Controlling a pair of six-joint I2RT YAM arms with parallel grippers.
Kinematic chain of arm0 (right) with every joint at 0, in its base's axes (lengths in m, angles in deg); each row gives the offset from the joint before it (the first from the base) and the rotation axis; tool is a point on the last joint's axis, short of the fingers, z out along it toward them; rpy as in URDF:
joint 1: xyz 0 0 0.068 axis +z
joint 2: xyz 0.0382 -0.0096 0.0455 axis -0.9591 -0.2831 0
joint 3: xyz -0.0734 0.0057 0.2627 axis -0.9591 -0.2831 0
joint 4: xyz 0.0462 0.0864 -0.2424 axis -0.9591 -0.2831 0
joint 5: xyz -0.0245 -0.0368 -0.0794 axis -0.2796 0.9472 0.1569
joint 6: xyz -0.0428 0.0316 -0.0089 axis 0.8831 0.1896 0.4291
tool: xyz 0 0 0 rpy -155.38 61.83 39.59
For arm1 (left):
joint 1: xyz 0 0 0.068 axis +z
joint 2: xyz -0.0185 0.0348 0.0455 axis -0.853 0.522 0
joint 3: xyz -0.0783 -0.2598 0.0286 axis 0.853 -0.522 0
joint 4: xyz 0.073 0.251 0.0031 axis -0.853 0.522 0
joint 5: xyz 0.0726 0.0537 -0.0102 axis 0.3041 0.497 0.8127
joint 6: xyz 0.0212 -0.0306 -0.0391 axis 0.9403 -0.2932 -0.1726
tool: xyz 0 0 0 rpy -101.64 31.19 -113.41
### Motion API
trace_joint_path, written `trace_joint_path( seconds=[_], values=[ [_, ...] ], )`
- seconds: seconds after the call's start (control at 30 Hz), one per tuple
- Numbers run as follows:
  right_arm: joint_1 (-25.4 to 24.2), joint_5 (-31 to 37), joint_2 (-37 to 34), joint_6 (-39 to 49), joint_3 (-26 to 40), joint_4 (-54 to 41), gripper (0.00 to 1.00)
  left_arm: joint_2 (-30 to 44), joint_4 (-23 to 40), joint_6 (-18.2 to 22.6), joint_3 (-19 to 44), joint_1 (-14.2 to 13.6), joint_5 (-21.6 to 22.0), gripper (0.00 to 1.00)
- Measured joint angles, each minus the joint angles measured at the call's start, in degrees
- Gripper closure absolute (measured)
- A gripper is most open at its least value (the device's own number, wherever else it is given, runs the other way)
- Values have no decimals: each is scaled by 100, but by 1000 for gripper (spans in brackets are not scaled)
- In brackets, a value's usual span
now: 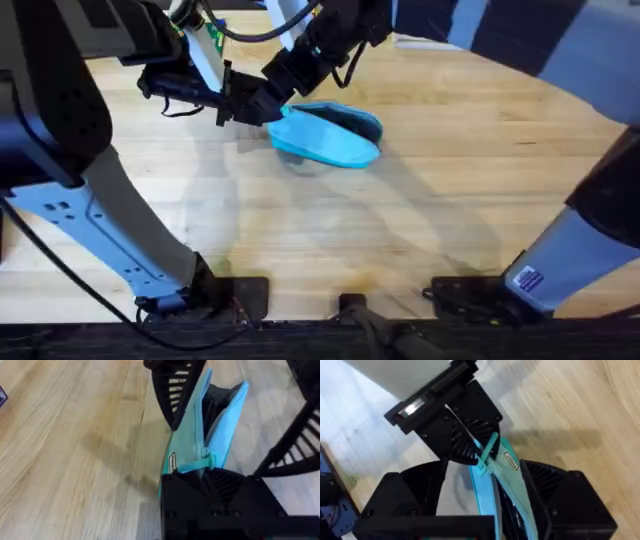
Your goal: Unzip the bag, pick up the pens from the table one at a time and place them inside, then zip the bag closed.
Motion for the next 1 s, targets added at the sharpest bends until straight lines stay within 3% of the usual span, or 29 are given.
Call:
trace_joint_path(
  seconds=[0.27,0.57,0.87,1.0],
  values=[
    [-80,9,-208,-113,4,33,198,0,3,4,0,0,50,958],
    [-78,0,-282,-182,4,-13,463,0,3,2,0,0,32,958],
    [-76,-2,-282,-184,4,-135,571,1,3,1,0,0,32,958],
    [-76,-181,-282,-184,4,-127,566,2,3,0,0,0,32,958]
  ],
)
